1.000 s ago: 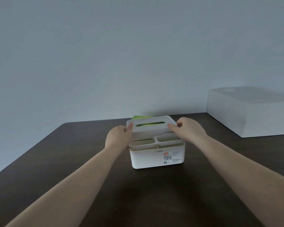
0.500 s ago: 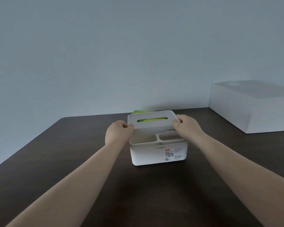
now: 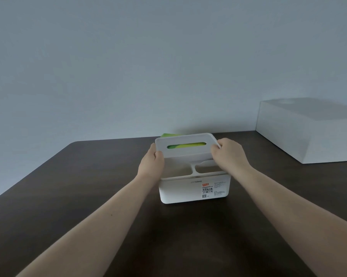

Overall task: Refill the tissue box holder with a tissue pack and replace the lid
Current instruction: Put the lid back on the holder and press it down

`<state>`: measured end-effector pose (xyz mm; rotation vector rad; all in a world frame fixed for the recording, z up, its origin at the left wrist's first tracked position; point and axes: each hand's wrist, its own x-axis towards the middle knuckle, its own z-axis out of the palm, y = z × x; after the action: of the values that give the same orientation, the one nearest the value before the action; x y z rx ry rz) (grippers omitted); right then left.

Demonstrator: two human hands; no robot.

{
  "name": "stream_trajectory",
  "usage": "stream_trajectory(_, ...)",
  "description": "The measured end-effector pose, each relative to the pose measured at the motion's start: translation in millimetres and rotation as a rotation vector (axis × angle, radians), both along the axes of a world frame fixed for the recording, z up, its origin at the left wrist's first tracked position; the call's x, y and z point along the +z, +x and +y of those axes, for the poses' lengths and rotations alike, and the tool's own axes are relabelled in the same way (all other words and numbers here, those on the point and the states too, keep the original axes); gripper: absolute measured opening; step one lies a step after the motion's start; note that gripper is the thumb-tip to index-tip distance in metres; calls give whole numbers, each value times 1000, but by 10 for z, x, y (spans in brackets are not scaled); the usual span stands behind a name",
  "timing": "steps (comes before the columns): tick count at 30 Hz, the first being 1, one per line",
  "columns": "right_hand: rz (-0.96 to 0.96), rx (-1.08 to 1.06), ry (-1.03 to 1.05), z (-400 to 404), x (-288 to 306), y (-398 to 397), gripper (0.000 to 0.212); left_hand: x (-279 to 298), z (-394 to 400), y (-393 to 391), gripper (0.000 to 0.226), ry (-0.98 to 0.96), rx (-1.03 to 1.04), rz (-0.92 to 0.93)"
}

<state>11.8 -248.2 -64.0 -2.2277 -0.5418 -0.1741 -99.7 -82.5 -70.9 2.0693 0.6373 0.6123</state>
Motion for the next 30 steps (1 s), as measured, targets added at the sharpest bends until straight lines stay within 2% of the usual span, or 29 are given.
stream_trajectory(5, 123, 42, 25, 54, 15, 36, 13, 11, 23, 29, 26, 24, 11, 90)
stream_trajectory(7, 144, 74, -13, 72, 17, 47, 21, -14, 10, 59, 33, 10, -2, 99)
stream_trajectory(9, 122, 77, -79, 90, -10, 76, 26, -28, -1, 74, 55, -8, -9, 121)
stream_trajectory(10, 106, 69, -99, 97, -31, 86, 28, -37, 16, 88, 59, -2, -17, 113)
stream_trajectory(13, 60, 39, -89, 114, -103, 88, 33, -20, 62, 91, 57, 77, -26, 120)
stream_trajectory(15, 66, 13, -100, 109, -126, 106, 46, -7, 85, 96, 56, 133, -11, 160)
stream_trajectory(16, 56, 11, -121, 100, -134, 118, 44, -12, 94, 107, 56, 157, -1, 180)
stream_trajectory(18, 6, 10, -158, 92, -147, 151, 23, -14, 115, 137, 53, 203, 21, 216)
stream_trajectory(20, -35, 6, -195, 85, -140, 180, 16, -28, 146, 179, 38, 248, 37, 223)
stream_trajectory(22, -79, 0, -234, 86, -129, 189, 21, -50, 181, 197, 27, 271, 53, 232)
stream_trajectory(27, -84, -18, -270, 47, -111, 153, 27, -38, 138, 192, 47, 281, 63, 238)
stream_trajectory(30, -115, -46, -295, 33, -104, 87, 43, -17, 79, 150, 48, 288, 92, 264)
